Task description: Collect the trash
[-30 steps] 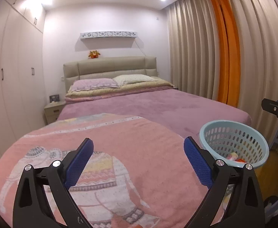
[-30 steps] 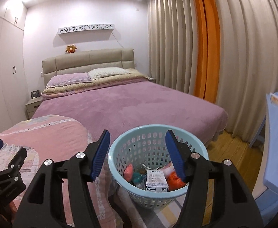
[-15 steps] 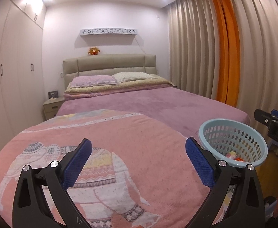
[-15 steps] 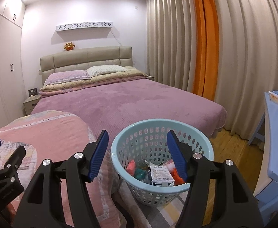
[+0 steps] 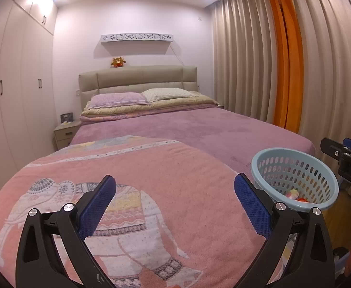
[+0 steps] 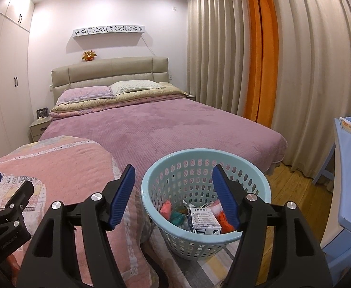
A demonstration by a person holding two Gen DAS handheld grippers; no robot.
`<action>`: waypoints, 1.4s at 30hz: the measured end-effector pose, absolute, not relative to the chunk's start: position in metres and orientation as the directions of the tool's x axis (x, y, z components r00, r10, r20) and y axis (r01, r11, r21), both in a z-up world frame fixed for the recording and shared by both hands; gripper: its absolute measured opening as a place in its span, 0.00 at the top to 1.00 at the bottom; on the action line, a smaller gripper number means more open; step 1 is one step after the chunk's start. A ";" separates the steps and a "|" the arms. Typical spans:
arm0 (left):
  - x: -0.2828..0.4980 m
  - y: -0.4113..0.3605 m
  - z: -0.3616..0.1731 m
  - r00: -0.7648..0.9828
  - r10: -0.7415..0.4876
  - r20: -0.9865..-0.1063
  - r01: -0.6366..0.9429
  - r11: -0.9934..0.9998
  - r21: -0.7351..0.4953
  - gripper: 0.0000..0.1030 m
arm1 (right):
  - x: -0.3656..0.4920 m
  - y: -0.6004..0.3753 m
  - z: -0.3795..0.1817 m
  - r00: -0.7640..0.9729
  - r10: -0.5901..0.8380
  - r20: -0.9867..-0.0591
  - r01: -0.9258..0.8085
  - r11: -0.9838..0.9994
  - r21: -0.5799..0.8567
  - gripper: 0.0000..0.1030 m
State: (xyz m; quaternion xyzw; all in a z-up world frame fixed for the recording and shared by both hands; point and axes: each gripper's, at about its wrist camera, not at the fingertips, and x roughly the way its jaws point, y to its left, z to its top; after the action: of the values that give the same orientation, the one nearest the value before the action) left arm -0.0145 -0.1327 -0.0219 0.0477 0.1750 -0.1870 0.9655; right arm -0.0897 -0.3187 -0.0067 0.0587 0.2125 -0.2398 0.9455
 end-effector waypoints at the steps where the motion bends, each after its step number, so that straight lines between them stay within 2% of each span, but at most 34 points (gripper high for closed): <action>1: -0.015 -0.133 -0.022 0.869 -0.344 -0.356 0.378 0.926 0.027 0.07 | -0.090 -0.319 -0.007 0.794 -0.429 -0.430 0.478 0.878 0.009 0.39; 42: -0.012 -0.129 -0.024 0.861 -0.344 -0.374 0.376 0.926 0.013 0.07 | -0.089 -0.317 -0.013 0.801 -0.381 -0.462 0.452 0.891 0.049 0.38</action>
State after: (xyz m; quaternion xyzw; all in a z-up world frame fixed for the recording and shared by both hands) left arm -0.0119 -0.1290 -0.0243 0.0427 0.1858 -0.1869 0.9637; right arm -0.0892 -0.3170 -0.0133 0.0784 0.2258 -0.2203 0.9457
